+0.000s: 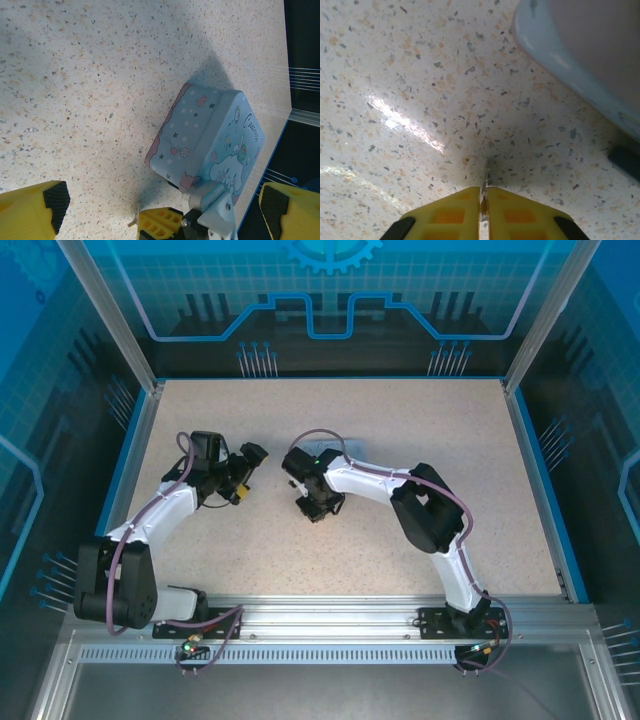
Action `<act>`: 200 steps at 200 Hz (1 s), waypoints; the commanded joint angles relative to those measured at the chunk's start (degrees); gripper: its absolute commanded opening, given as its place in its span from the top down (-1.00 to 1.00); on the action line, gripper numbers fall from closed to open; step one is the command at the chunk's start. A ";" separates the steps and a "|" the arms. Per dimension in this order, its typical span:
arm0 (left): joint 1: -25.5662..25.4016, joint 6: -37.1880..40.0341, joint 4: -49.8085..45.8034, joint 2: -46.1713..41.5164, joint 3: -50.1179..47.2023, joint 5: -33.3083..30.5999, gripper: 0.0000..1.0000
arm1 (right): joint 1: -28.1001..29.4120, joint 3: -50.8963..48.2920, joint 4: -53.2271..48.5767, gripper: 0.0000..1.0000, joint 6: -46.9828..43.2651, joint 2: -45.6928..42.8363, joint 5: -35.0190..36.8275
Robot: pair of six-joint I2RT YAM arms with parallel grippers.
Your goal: Unlock the padlock with the key
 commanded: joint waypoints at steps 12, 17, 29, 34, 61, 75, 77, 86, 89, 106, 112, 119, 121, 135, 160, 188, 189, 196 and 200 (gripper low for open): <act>0.75 -0.62 0.25 -1.12 0.34 0.32 -0.98 | 1.92 -1.82 -2.31 0.92 -0.08 -0.16 1.64; 0.74 -0.58 0.25 -1.14 0.29 0.19 -0.98 | 2.01 -1.90 -2.18 0.97 -0.10 -0.37 1.77; 0.75 -0.66 0.25 -1.22 0.25 0.17 -0.98 | 1.97 -2.23 -1.96 1.00 -0.06 -0.88 2.00; 0.75 -0.67 0.25 -1.31 0.29 0.22 -0.98 | 1.96 -2.32 -1.91 1.00 -0.01 -1.12 2.10; 0.75 -0.47 -0.08 -1.83 0.35 -0.09 -0.98 | 2.01 -3.48 -1.15 1.00 0.57 -3.53 2.44; 0.75 -0.41 -0.17 -2.00 0.47 0.06 -0.98 | 2.02 -4.45 -0.70 1.00 1.33 -5.70 2.55; 0.75 -0.36 -0.19 -2.06 0.47 0.12 -0.98 | 2.04 -4.63 -0.59 1.00 1.44 -6.16 2.47; 0.71 -0.31 -0.10 -2.23 0.51 0.34 -0.98 | 1.92 -5.56 -0.05 1.00 2.10 -8.07 2.47; 0.67 -0.31 -0.10 -2.28 0.58 0.47 -0.98 | 1.97 -5.89 0.16 1.00 2.38 -8.78 2.50; 0.50 -0.57 0.48 -2.68 0.84 1.34 -0.98 | 1.66 -8.14 1.55 1.00 3.78 -12.97 2.19; 0.22 -0.57 0.58 -2.74 1.00 1.63 -0.98 | 1.45 -8.98 2.09 1.00 4.37 -14.49 1.83; -0.16 -0.59 0.86 -2.74 1.32 1.91 -0.98 | 1.10 -10.00 2.82 1.00 4.97 -16.19 1.17; -0.38 -0.58 1.00 -2.82 1.45 2.03 -0.98 | 0.98 -10.28 3.06 1.00 5.17 -16.78 0.96; -2.08 -0.37 2.34 -2.73 2.11 2.52 -0.98 | -0.15 -12.58 5.11 1.00 6.18 -20.46 -0.92; -6.27 0.68 6.68 -0.98 3.89 4.29 -0.98 | -4.21 -17.40 10.40 1.00 8.42 -27.18 -8.68; -10.40 1.18 13.75 2.30 5.43 7.65 -0.98 | -10.76 -22.97 17.95 1.00 10.38 -32.72 -21.32; -10.54 1.18 13.98 2.38 5.51 7.86 -0.98 | -11.08 -23.17 18.24 1.00 10.46 -32.86 -21.89; -11.25 0.94 15.63 3.23 5.85 8.81 -0.97 | -12.61 -24.35 19.76 1.00 10.82 -33.83 -24.37; -11.66 0.85 16.42 3.67 5.98 9.19 -0.96 | -13.42 -25.07 20.79 1.00 11.12 -34.38 -25.73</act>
